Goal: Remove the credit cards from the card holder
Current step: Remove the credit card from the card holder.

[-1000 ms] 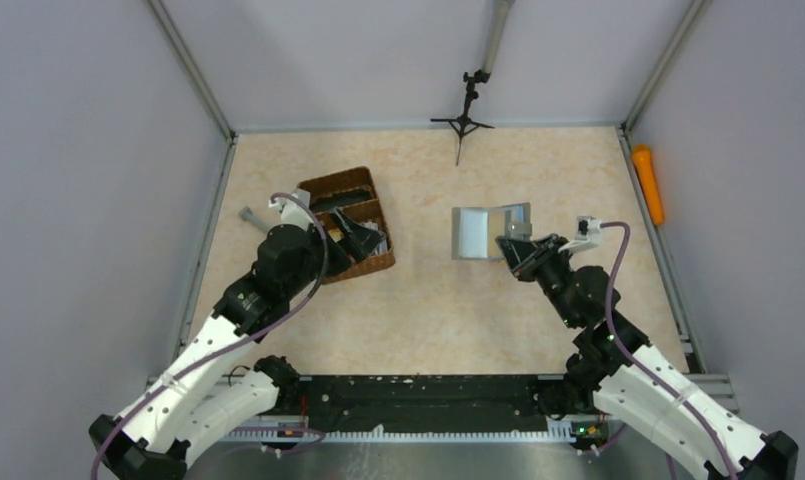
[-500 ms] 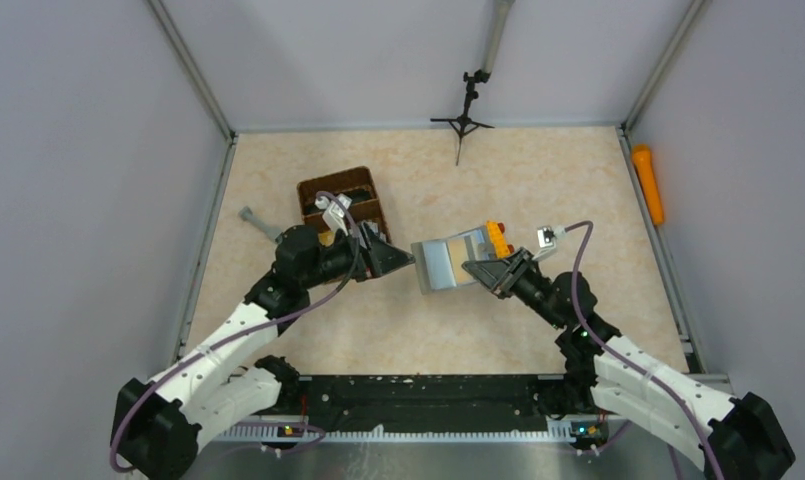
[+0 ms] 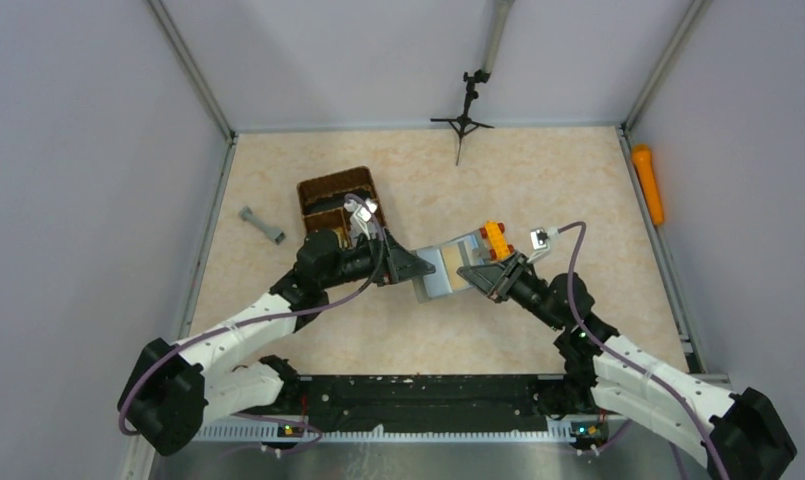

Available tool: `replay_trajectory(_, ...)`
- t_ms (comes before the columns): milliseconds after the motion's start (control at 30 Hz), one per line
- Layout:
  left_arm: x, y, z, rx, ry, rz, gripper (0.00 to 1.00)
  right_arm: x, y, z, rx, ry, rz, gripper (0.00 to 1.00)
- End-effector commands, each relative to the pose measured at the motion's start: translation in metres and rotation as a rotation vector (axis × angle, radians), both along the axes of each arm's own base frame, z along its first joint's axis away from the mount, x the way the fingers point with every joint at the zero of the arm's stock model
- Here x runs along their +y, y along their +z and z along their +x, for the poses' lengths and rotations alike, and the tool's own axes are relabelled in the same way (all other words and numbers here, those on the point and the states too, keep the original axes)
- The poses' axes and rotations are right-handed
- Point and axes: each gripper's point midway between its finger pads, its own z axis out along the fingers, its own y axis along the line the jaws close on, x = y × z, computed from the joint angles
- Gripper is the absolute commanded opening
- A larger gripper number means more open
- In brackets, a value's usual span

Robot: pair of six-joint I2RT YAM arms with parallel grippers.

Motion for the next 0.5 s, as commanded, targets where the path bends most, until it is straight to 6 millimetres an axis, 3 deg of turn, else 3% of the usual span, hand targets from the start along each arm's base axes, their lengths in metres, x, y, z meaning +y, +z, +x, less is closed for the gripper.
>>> replay_trajectory(0, -0.009, 0.024, 0.001, -0.076, -0.029, -0.067, 0.99, 0.009, 0.027, -0.001, -0.082, 0.002, 0.028, 0.00)
replay_trajectory(67, -0.010, 0.021, 0.003, -0.067, -0.029, -0.052, 0.98, 0.013, 0.028, -0.002, -0.085, 0.009, 0.026, 0.00)
replay_trajectory(167, -0.010, 0.010, 0.005, -0.053, -0.028, 0.008, 0.87, 0.018, 0.029, -0.005, -0.089, 0.021, 0.028, 0.00)
replay_trajectory(267, -0.007, -0.002, 0.004, -0.048, -0.035, 0.057, 0.60, 0.020, 0.028, -0.008, -0.091, 0.037, 0.021, 0.00)
replay_trajectory(367, -0.007, -0.006, 0.002, -0.048, -0.047, 0.065, 0.23, 0.022, 0.024, -0.011, -0.092, 0.060, 0.004, 0.09)
replay_trajectory(433, -0.007, -0.007, 0.000, -0.046, -0.060, 0.066, 0.03, 0.021, 0.021, -0.012, -0.094, 0.062, -0.025, 0.25)
replay_trajectory(467, -0.007, -0.008, -0.001, -0.046, -0.063, 0.070, 0.00, 0.020, 0.020, -0.011, -0.094, 0.056, -0.044, 0.36)
